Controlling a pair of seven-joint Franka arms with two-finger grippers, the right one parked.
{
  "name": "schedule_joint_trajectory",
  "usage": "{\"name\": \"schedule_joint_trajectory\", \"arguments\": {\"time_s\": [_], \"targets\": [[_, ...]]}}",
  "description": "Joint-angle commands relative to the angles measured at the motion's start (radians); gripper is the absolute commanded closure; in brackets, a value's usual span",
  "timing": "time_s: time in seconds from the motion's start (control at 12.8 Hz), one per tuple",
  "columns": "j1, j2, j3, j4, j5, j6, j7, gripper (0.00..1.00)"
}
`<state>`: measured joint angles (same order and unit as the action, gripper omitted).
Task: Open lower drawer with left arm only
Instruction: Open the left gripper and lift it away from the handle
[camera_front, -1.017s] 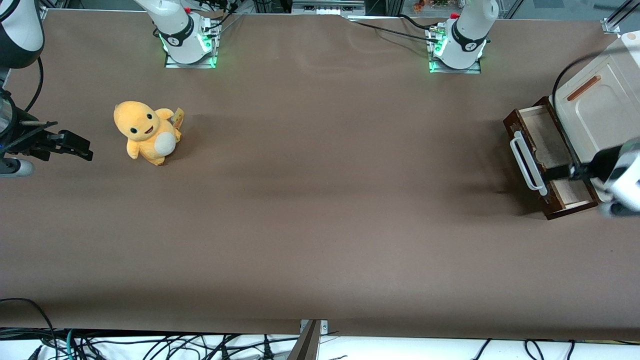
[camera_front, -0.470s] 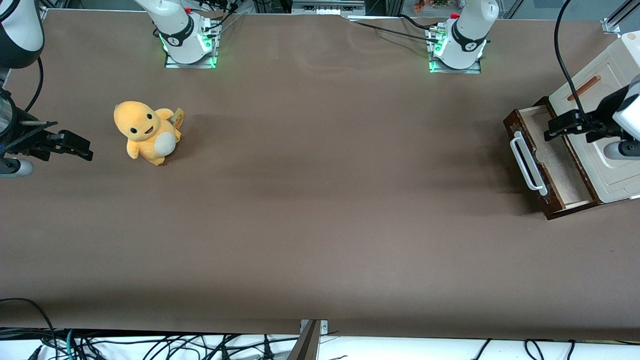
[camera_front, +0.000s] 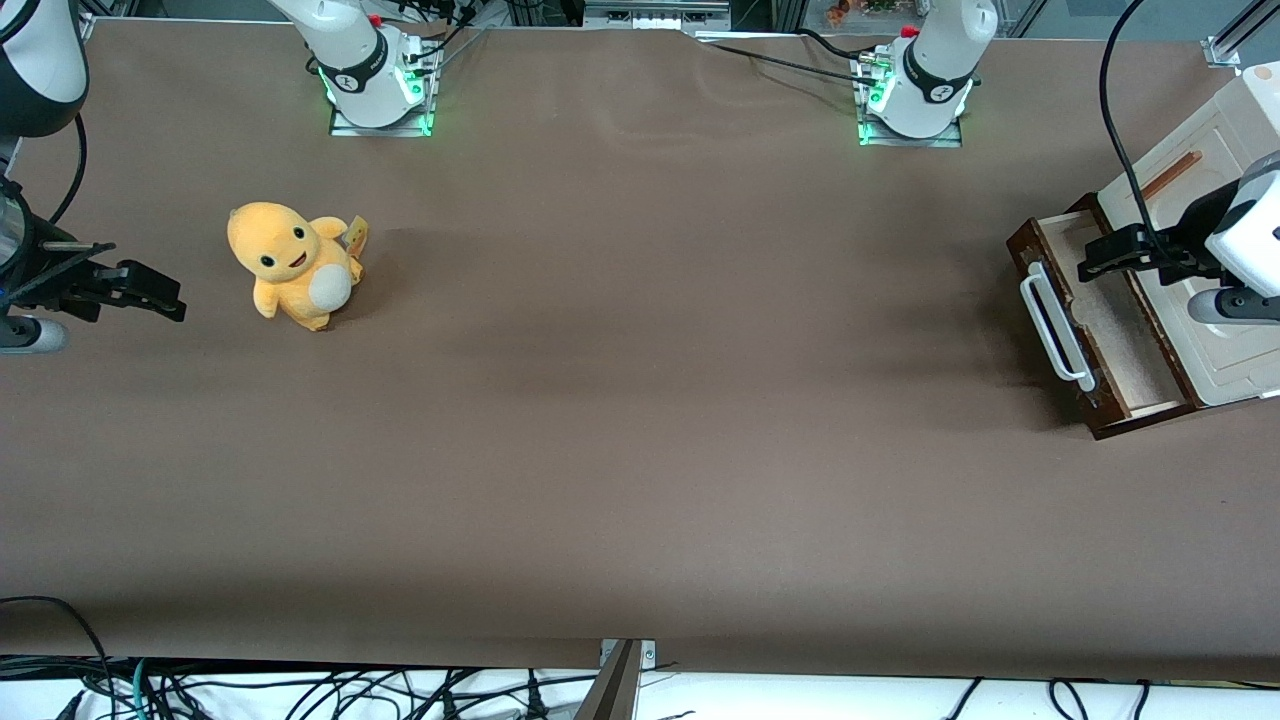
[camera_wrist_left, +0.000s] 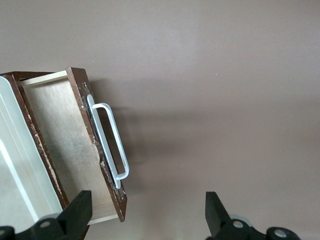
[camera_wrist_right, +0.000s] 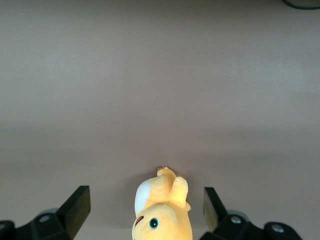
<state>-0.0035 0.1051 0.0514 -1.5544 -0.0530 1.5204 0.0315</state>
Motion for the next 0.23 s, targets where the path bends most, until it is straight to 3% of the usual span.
{"name": "schedule_joint_trajectory", "arguments": {"time_s": [0.0, 0.16], "targets": [[-0.007, -0.008, 0.008, -0.010, 0.021, 0.011, 0.027, 0.00], [-0.004, -0.008, 0.008, -0.012, 0.021, 0.009, 0.027, 0.00]]}}
